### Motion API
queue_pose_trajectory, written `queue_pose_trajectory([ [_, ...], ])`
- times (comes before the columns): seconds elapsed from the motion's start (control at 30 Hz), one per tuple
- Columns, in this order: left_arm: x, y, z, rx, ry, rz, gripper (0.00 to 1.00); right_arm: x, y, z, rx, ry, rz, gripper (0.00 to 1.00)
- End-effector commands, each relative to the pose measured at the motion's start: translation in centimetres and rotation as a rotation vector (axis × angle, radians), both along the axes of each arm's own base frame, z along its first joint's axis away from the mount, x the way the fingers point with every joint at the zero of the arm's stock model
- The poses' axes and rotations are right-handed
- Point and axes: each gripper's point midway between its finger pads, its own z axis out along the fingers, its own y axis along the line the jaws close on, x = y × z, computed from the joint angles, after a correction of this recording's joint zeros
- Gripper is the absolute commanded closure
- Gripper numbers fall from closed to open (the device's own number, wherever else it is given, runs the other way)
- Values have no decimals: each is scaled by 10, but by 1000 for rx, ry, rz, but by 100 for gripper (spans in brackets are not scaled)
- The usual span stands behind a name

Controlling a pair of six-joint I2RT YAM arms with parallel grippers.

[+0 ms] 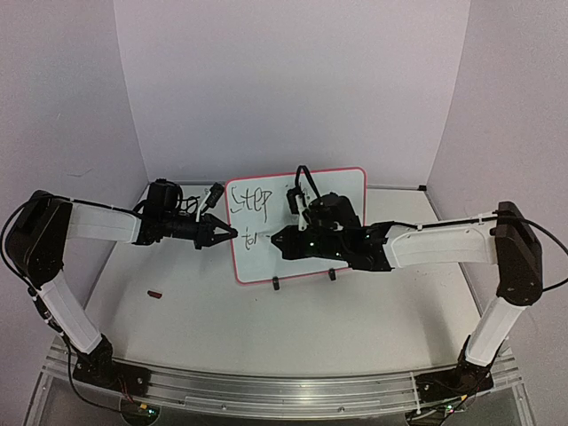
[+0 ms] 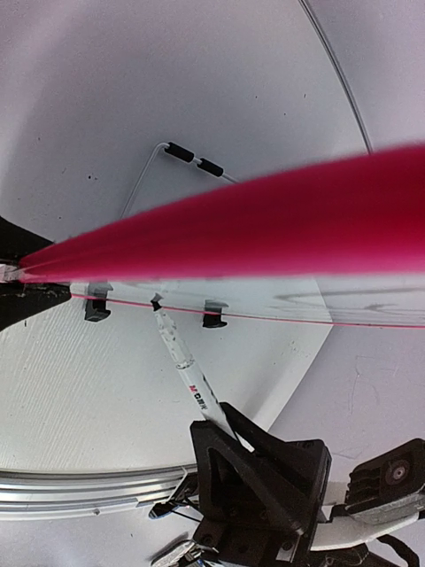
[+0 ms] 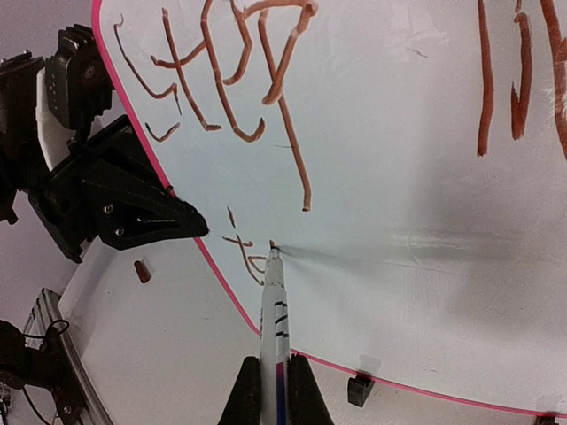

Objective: Write a sentence on the whiteboard

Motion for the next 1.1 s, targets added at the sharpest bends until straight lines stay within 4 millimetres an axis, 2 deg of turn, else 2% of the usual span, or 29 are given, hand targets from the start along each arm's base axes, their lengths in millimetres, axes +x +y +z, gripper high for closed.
queue_pose_trajectory([
  [0.0, 11, 10, -29, 113, 12, 85, 100, 10, -11, 22, 36, -57, -69, 100],
  [0.23, 11, 10, -29, 113, 11, 85, 100, 4, -17, 6, 23, -15, -77, 100],
  [0.47, 11, 10, -30, 112, 13, 84, 100, 1, -11, -9, 10, 26, -45, 100],
  [0.8, 11, 10, -29, 111, 11, 84, 100, 3, -8, 1, 13, 9, -39, 100],
  [1.07, 11, 10, -29, 112, 11, 85, 100, -1, -8, -14, -7, 50, -33, 100],
])
